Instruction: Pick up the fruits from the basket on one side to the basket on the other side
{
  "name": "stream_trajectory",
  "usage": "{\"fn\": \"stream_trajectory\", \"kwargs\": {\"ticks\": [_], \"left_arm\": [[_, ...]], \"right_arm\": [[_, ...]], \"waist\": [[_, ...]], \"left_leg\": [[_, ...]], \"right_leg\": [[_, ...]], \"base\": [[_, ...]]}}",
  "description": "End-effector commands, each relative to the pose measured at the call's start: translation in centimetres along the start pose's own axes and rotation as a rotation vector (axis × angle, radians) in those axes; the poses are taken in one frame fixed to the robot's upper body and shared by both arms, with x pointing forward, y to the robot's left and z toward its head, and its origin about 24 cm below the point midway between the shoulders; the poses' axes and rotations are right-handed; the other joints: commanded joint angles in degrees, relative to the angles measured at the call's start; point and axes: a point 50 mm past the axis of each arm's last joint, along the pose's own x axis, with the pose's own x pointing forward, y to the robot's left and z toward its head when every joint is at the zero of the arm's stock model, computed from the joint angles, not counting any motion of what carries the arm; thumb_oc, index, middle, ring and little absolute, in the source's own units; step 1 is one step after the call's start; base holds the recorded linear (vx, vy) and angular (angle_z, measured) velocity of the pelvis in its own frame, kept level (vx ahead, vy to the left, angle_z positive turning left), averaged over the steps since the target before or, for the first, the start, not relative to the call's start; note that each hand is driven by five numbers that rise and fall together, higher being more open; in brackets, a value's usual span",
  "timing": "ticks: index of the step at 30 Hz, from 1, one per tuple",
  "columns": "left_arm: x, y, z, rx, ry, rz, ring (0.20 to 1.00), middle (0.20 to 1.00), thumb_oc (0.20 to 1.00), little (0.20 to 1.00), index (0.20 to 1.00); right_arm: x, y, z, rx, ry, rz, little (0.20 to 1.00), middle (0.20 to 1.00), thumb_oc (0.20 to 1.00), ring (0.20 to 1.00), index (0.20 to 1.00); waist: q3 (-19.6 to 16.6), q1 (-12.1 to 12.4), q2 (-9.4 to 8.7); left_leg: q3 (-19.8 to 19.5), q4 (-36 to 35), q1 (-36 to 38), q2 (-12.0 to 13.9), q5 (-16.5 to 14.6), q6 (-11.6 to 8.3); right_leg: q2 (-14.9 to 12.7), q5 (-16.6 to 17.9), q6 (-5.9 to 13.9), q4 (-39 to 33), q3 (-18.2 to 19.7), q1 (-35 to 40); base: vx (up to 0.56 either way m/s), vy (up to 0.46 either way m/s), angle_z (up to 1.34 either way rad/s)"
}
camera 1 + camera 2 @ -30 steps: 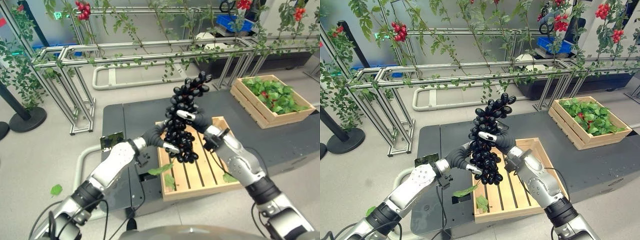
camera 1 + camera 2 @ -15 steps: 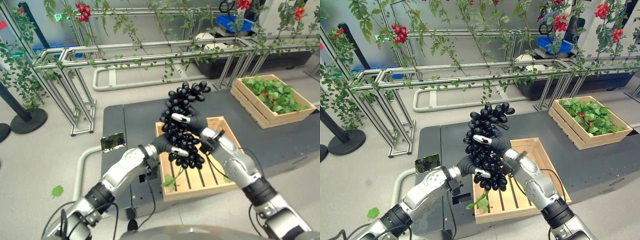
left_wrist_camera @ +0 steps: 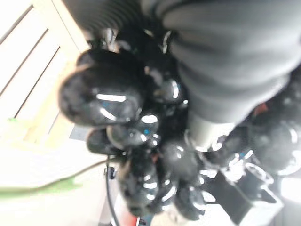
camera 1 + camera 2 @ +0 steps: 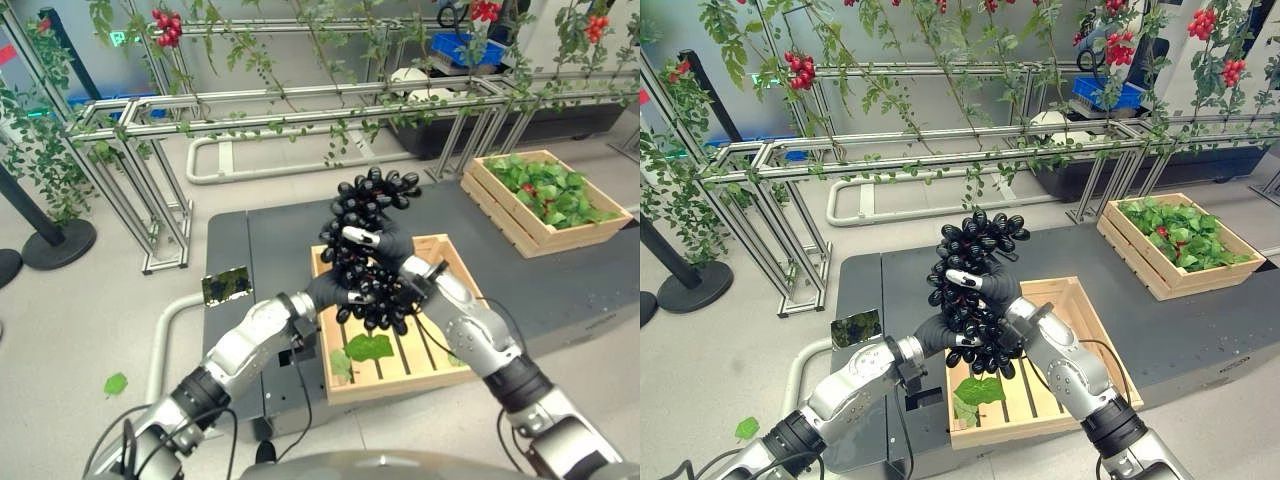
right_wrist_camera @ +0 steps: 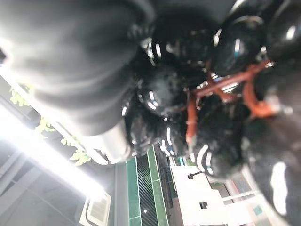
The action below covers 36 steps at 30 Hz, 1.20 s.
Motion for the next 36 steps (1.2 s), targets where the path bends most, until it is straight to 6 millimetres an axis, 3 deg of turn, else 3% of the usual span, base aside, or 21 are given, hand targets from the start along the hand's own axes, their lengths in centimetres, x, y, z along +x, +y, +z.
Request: {"fn": "stream_trajectory", "kwargs": {"ticks": [1, 2, 3, 13, 18, 19, 20, 21, 23, 24, 28, 32, 36], "left_arm": [[1.0, 0.9, 2.6, -0.023, -0.132, 0.027, 0.2, 0.2, 0.2, 0.2, 0.2], [0.8, 1.0, 2.6, -0.03, -0.137, 0.031, 0.2, 0.2, 0.2, 0.2, 0.2], [0.7, 1.0, 2.6, -0.031, -0.14, 0.034, 0.2, 0.2, 0.2, 0.2, 0.2], [-1.8, 3.0, 3.1, -0.003, -0.174, 0.124, 0.2, 0.2, 0.2, 0.2, 0.2], [-5.2, 4.4, 3.4, -0.048, -0.24, 0.214, 0.2, 0.2, 0.2, 0.2, 0.2], [-5.2, 4.3, 3.3, -0.049, -0.239, 0.214, 0.2, 0.2, 0.2, 0.2, 0.2], [-6.3, 4.7, 3.3, -0.066, -0.26, 0.246, 0.2, 0.2, 0.2, 0.2, 0.2], [-6.3, 4.7, 3.3, -0.067, -0.259, 0.246, 0.2, 0.2, 0.2, 0.2, 0.2], [-8.1, 5.2, 3.3, -0.081, -0.285, 0.289, 0.2, 0.2, 0.2, 0.2, 0.2], [-8.2, 5.2, 3.3, -0.082, -0.285, 0.289, 0.2, 0.2, 0.2, 0.2, 0.2], [-10.4, 5.9, 3.3, -0.085, -0.315, 0.367, 0.2, 0.2, 0.2, 0.2, 0.2], [-12.0, 6.3, 3.1, -0.113, -0.356, 0.44, 0.2, 0.2, 0.2, 0.2, 0.2], [-13.3, 6.4, 3.3, -0.112, -0.397, 0.493, 0.2, 0.2, 0.2, 0.2, 0.2]], "right_arm": [[2.7, 3.2, 3.5, 0.008, -0.201, 0.171, 0.2, 0.2, 0.2, 0.2, 0.2], [2.5, 3.0, 3.4, 0.006, -0.196, 0.168, 0.435, 0.435, 0.435, 0.435, 0.435], [2.4, 2.9, 3.4, 0.001, -0.193, 0.165, 1.0, 1.0, 1.0, 1.0, 1.0], [-0.2, 0.2, 3.8, -0.131, -0.145, 0.043, 1.0, 1.0, 1.0, 1.0, 1.0], [-5.2, -3.5, 4.9, -0.178, -0.156, -0.171, 1.0, 1.0, 1.0, 1.0, 1.0], [-5.2, -3.5, 4.9, -0.178, -0.155, -0.172, 1.0, 1.0, 1.0, 1.0, 1.0], [-7.3, -4.7, 5.4, -0.216, -0.158, -0.257, 1.0, 1.0, 1.0, 1.0, 1.0], [-7.4, -4.7, 5.4, -0.216, -0.158, -0.257, 1.0, 1.0, 1.0, 1.0, 1.0], [-11.0, -6.9, 6.1, -0.259, -0.159, -0.428, 1.0, 1.0, 1.0, 1.0, 1.0], [-11.0, -6.9, 6.1, -0.259, -0.158, -0.429, 1.0, 1.0, 1.0, 1.0, 1.0], [-15.6, -9.2, 6.4, -0.293, -0.181, -0.664, 1.0, 1.0, 1.0, 1.0, 1.0], [-17.6, -9.7, 5.1, -0.23, -0.231, -0.78, 1.0, 1.0, 1.0, 1.0, 1.0], [-18.2, -9.6, 4.1, -0.235, -0.201, -0.815, 1.0, 1.0, 1.0, 1.0, 1.0]], "waist": [[-0.1, -0.3, -2.48], [0.0, -0.3, -2.46], [0.0, -0.3, -2.42], [0.0, -0.5, -2.36], [-0.2, -0.9, -2.28], [-0.3, -0.9, -2.28], [-0.4, -1.1, -2.26], [-0.4, -1.1, -2.24], [-0.5, -1.4, -2.25], [-0.5, -1.4, -2.23], [-0.5, -1.9, -2.14], [-0.5, -2.3, -1.82], [-0.1, -2.4, -1.32]], "left_leg": [[-0.7, 3.0, 4.3, -0.9, -9.4, 2.29], [-0.7, 3.0, 4.3, -0.9, -9.4, 2.28], [-0.7, 3.0, 4.3, -0.9, -9.4, 2.27], [-0.9, 3.7, 4.2, -0.3, -9.7, 1.99], [-0.6, 3.8, 4.7, 0.7, -9.3, 1.4], [-0.6, 3.7, 4.8, 0.7, -9.3, 1.39], [-0.9, 3.4, 4.7, 1.1, -8.9, 1.06], [-0.9, 3.4, 4.7, 1.1, -8.9, 1.05], [-1.3, 3.0, 4.4, 1.5, -8.4, 0.67], [-1.3, 3.0, 4.4, 1.5, -8.4, 0.66], [-1.7, 2.9, 4.6, 1.7, -8.5, 0.65], [-1.5, 3.6, 4.7, 1.5, -9.1, 0.97], [-1.2, 4.6, 4.8, 1.4, -9.7, 1.25]], "right_leg": [[-3.2, 1.3, 2.85, 3.3, -1.0, -4.3], [-3.2, 1.3, 2.83, 3.3, -1.0, -4.3], [-3.2, 1.3, 2.84, 3.3, -0.9, -4.3], [-2.7, 0.5, 2.52, 3.9, -0.6, -4.4], [-1.9, -0.4, 1.98, 4.6, -0.5, -4.3], [-1.9, -0.4, 1.97, 4.6, -0.6, -4.2], [-1.4, -0.7, 1.8, 4.4, -0.9, -4.2], [-1.4, -0.7, 1.79, 4.4, -0.9, -4.2], [-0.8, -0.9, 1.54, 4.2, -1.6, -4.2], [-0.8, -0.9, 1.53, 4.2, -1.6, -4.2], [-0.6, -0.8, 1.44, 4.1, -1.7, -4.0], [-0.8, -0.9, 1.48, 4.4, -1.2, -4.1], [-1.0, -1.7, 1.25, 6.7, -0.6, -5.0]], "base": [[0.0, 0.0, 0.0], [0.0, 0.0, 0.0], [0.0, 0.0, 0.0], [0.0, -0.004, 0.0], [-0.02, -0.054, -0.03], [-0.03, -0.059, -0.04], [-0.02, -0.037, -0.02], [-0.03, -0.062, -0.01], [-0.03, -0.054, -0.01], [-0.03, -0.043, -0.02], [0.0, 0.0, 0.0], [0.0, 0.0, 0.0], [0.0, 0.0, 0.0]]}}
